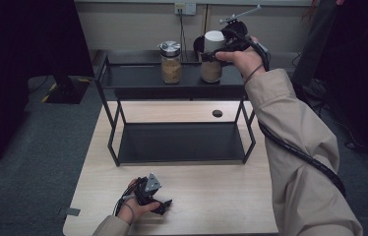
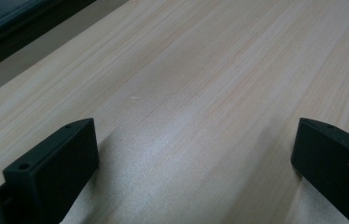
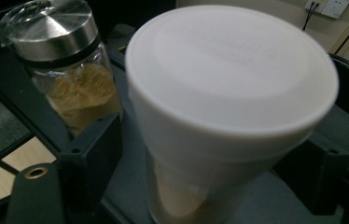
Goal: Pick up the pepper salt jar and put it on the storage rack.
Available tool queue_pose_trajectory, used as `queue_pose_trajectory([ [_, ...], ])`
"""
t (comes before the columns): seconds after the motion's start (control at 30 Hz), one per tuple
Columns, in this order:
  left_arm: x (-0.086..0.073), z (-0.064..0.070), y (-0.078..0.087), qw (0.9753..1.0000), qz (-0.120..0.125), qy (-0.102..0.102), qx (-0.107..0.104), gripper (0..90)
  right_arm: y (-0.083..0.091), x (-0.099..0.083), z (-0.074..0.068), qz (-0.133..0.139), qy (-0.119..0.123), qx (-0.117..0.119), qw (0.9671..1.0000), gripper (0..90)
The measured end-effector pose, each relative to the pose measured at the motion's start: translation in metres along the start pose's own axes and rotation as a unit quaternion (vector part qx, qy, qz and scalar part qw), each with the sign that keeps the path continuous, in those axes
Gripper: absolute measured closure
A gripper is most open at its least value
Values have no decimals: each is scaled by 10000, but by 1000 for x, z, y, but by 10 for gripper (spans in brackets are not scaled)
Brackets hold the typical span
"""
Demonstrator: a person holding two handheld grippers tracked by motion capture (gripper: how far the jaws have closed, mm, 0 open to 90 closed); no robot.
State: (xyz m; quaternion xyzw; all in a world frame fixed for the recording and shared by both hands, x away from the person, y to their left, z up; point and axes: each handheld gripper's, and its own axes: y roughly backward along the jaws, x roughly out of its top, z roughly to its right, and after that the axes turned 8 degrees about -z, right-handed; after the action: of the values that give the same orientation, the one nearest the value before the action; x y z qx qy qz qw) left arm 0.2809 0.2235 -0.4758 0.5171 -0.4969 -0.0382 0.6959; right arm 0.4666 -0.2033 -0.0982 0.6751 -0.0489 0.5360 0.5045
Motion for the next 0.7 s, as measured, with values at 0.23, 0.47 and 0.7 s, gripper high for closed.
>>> queue_pose_trajectory([
  [0.23,0,1,0,10000,-1,18,14,0,9,-15,0,75,14,114,9999,0],
  [0.47,0,2,0,10000,0,38,28,0,19,-37,-3,181,41,213,9996,0],
  [0.7,0,2,0,10000,2,52,30,0,30,-72,-4,396,44,361,9986,0],
])
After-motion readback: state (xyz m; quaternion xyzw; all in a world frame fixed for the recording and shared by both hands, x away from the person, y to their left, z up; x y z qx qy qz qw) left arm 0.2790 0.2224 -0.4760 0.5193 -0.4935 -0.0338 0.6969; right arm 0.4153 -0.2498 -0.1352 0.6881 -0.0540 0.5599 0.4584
